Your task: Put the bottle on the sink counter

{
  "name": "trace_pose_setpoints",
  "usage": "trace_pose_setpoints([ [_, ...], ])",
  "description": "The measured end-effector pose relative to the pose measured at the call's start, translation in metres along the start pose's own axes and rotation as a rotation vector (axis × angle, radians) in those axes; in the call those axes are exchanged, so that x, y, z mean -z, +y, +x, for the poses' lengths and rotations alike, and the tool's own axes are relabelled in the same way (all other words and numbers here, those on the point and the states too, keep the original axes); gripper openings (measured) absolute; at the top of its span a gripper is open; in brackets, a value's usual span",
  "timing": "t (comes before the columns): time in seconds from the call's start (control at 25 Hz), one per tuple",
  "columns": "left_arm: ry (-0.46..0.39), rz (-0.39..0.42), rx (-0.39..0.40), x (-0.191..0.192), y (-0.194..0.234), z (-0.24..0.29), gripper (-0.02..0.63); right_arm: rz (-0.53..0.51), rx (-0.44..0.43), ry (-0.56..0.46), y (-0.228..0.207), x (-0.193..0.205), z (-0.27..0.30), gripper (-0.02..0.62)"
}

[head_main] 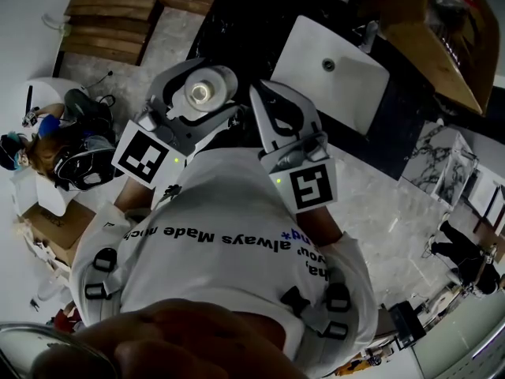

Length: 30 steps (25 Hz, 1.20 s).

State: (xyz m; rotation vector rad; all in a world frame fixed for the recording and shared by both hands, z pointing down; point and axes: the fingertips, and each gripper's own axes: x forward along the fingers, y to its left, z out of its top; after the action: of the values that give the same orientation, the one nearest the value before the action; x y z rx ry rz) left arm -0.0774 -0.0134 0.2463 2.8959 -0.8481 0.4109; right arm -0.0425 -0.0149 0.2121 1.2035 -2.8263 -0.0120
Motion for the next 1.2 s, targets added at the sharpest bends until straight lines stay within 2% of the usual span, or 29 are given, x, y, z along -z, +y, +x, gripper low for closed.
trace_pose_setpoints([
  [0.32, 0.008, 0.005, 0.003, -0.011, 0.016, 0.044, 0.336, 0.005, 0.006, -0.017, -0.047, 0.001, 0.007, 0.005],
  [0.8, 0.036, -0.007, -0.004, -0.028, 0.027, 0.145, 0.336, 0.047, 0.007, 0.005, -0.151, 0.024, -0.008, 0.005],
  [1.2, 0.077, -0.006, 0.005, -0.020, 0.043, 0.175, 0.336, 0.068, 0.002, 0.008, -0.179, 0.037, 0.010, 0.005],
])
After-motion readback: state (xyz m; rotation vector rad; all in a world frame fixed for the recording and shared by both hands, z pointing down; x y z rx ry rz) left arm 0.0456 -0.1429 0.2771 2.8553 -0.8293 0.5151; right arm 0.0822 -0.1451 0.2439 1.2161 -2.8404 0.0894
